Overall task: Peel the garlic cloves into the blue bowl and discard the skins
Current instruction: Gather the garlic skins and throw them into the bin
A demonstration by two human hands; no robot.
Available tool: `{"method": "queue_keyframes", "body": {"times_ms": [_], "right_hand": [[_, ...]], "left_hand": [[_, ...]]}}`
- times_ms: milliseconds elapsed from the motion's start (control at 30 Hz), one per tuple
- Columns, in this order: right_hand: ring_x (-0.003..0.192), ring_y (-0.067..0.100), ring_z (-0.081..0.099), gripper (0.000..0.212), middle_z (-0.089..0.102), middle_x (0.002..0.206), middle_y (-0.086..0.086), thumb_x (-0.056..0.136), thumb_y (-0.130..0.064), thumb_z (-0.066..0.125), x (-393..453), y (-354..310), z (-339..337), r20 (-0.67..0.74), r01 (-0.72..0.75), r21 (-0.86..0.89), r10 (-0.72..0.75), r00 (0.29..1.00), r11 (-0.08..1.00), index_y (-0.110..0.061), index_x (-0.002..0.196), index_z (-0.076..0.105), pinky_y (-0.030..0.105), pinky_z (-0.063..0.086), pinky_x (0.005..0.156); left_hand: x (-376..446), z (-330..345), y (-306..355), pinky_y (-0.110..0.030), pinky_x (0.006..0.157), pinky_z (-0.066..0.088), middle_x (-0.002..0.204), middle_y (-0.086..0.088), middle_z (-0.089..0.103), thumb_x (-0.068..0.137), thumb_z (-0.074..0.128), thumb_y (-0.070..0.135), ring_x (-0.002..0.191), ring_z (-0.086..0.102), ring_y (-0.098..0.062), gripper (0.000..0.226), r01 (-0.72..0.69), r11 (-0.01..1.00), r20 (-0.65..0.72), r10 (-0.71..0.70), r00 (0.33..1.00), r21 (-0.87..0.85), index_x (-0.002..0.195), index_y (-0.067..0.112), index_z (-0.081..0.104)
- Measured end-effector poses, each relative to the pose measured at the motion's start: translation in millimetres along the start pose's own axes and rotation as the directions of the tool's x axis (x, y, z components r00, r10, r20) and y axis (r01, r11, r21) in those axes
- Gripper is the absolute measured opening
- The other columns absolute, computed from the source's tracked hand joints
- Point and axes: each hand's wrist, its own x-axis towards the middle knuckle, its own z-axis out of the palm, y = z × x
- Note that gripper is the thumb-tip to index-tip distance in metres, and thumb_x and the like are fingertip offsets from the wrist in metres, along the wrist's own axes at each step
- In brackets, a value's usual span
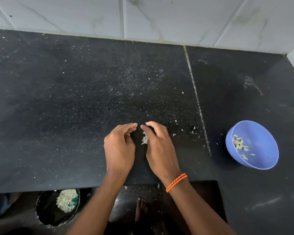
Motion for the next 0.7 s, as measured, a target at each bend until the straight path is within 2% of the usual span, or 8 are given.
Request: {"method": "queue_keyframes", "body": {"times_ms": [67, 167, 267, 400, 467, 600, 700], "right_hand": [[0.133, 0.020, 0.049, 0.054, 0.048, 0.151, 0.002, 0.098, -0.005, 0.066, -7.4, -5.3, 2.8, 0.062, 0.091, -0.143, -0.083, 0.995, 0.986, -0.020, 0.149, 0.055, 0.031, 0.052, 0.104], [0.120, 0.021, 0.058, 0.063, 0.059, 0.144, 0.006, 0.085, -0.003, 0.069, -20.7, -5.2, 2.1, 0.097, 0.155, -0.231, -0.136, 0.986, 0.960, -0.013, 0.146, 0.061, 0.029, 0.059, 0.087], [0.107, 0.021, 0.064, 0.055, 0.066, 0.121, 0.005, 0.077, -0.002, 0.078, -24.8, -1.9, 0.3, 0.064, 0.192, -0.288, -0.181, 0.981, 0.938, -0.005, 0.131, 0.070, 0.026, 0.062, 0.068], [0.090, 0.021, 0.062, 0.032, 0.060, 0.095, 0.003, 0.070, 0.000, 0.087, -26.8, -12.5, 1.6, 0.056, 0.180, -0.344, -0.171, 0.984, 0.921, -0.009, 0.097, 0.072, 0.026, 0.056, 0.055], [0.086, 0.021, 0.062, 0.032, 0.060, 0.091, 0.003, 0.066, 0.001, 0.088, -30.7, -18.8, 3.1, 0.047, 0.166, -0.371, -0.160, 0.986, 0.914, -0.011, 0.089, 0.070, 0.025, 0.052, 0.053], [0.085, 0.022, 0.063, 0.033, 0.063, 0.092, 0.005, 0.065, 0.000, 0.090, -46.2, -30.8, 14.3, -0.027, 0.114, -0.335, -0.130, 0.991, 0.935, -0.011, 0.089, 0.071, 0.026, 0.053, 0.056], [0.087, 0.023, 0.062, 0.027, 0.063, 0.094, 0.003, 0.073, -0.009, 0.090, -57.9, -58.8, 28.5, -0.010, 0.137, -0.185, -0.141, 0.990, 0.973, -0.013, 0.092, 0.071, 0.029, 0.054, 0.062]], "left_hand": [[-2.7, -2.8, -1.0, -0.022, 0.097, 0.056, 0.109, 0.009, 0.079, 0.094, 0.058, -0.015, 0.102, 0.073, -0.004, 0.044, 0.017, 1.000, -0.005, -0.017, 1.000, 0.008, 0.114, 0.016, 0.083], [-6.3, -3.6, -0.1, -0.014, 0.097, 0.052, 0.109, 0.012, 0.078, 0.097, 0.059, -0.011, 0.103, 0.071, 0.000, 0.040, 0.040, 0.999, -0.004, -0.040, 0.999, -0.001, 0.114, 0.017, 0.082], [-10.9, -2.0, 2.3, -0.009, 0.096, 0.050, 0.108, 0.013, 0.078, 0.098, 0.059, -0.009, 0.103, 0.071, 0.001, 0.038, 0.047, 0.999, -0.003, -0.047, 0.999, -0.021, 0.113, 0.017, 0.083], [-17.1, -0.5, 5.6, -0.017, 0.095, 0.054, 0.107, 0.012, 0.078, 0.098, 0.058, -0.009, 0.102, 0.072, -0.001, 0.038, 0.064, 0.996, -0.007, -0.065, 0.998, -0.055, 0.111, 0.017, 0.083], [-19.7, -1.4, 6.9, -0.016, 0.093, 0.055, 0.105, 0.013, 0.079, 0.097, 0.058, -0.009, 0.100, 0.072, 0.000, 0.038, 0.077, 0.994, -0.020, -0.078, 0.997, -0.077, 0.108, 0.017, 0.084], [-28.5, -7.8, 8.0, -0.009, 0.091, 0.051, 0.100, 0.018, 0.078, 0.097, 0.058, -0.008, 0.099, 0.072, 0.005, 0.040, 0.186, 0.968, -0.035, -0.195, 0.980, -0.168, 0.103, 0.021, 0.085], [-37.4, -25.0, 0.8, -0.020, 0.096, 0.057, 0.097, 0.017, 0.080, 0.096, 0.059, -0.008, 0.098, 0.074, 0.004, 0.039, 0.261, 0.921, -0.080, -0.295, 0.952, -0.288, 0.098, 0.021, 0.085]]}}
